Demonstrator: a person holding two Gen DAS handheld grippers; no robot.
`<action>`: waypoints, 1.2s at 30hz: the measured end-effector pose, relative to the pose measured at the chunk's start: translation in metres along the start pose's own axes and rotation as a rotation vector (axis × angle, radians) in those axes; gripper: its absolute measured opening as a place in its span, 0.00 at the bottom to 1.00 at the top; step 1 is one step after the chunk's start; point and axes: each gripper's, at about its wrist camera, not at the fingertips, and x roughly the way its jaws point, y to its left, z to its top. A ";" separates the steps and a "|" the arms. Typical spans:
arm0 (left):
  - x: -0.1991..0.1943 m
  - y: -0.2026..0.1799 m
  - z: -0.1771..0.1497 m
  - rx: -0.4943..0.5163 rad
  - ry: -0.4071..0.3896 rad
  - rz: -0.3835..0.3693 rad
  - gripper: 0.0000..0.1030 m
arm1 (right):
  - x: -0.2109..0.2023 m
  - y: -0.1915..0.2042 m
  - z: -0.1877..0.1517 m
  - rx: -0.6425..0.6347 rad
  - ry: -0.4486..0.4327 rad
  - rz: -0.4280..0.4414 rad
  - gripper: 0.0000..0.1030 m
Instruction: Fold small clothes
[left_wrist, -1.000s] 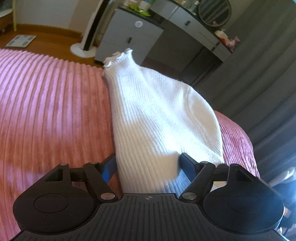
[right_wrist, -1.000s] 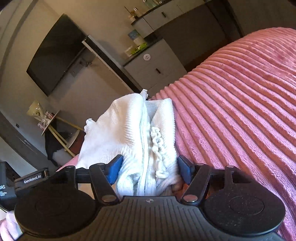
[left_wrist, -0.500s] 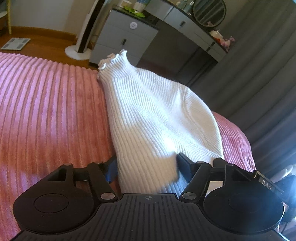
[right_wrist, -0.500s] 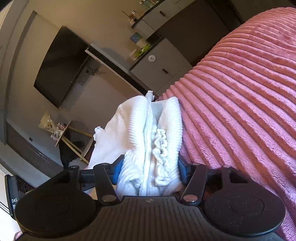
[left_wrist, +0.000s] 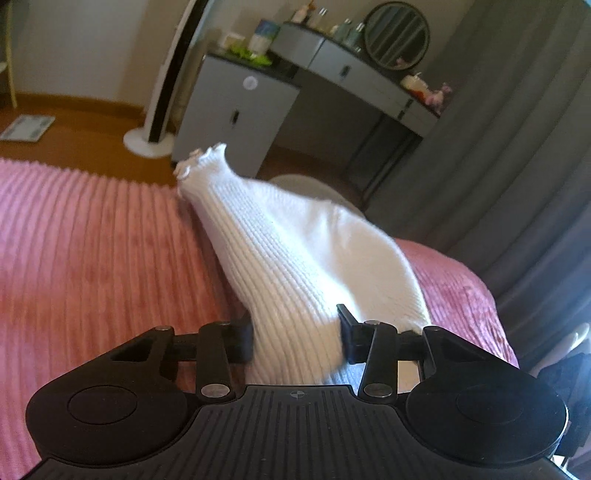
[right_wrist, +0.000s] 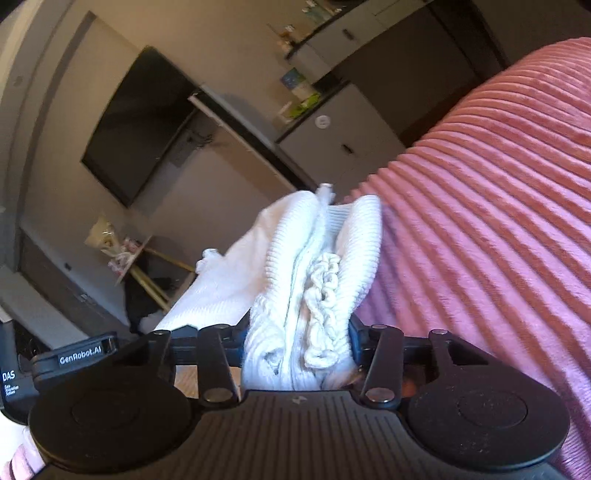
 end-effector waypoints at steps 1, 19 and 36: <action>-0.004 -0.001 0.001 0.004 -0.006 0.003 0.45 | 0.000 0.003 -0.001 -0.008 0.005 0.011 0.44; -0.081 0.024 -0.018 0.075 -0.023 0.202 0.45 | 0.017 0.072 -0.043 -0.156 0.172 0.137 0.44; -0.114 0.052 -0.057 0.051 0.013 0.316 0.60 | 0.015 0.080 -0.075 -0.149 0.254 0.103 0.56</action>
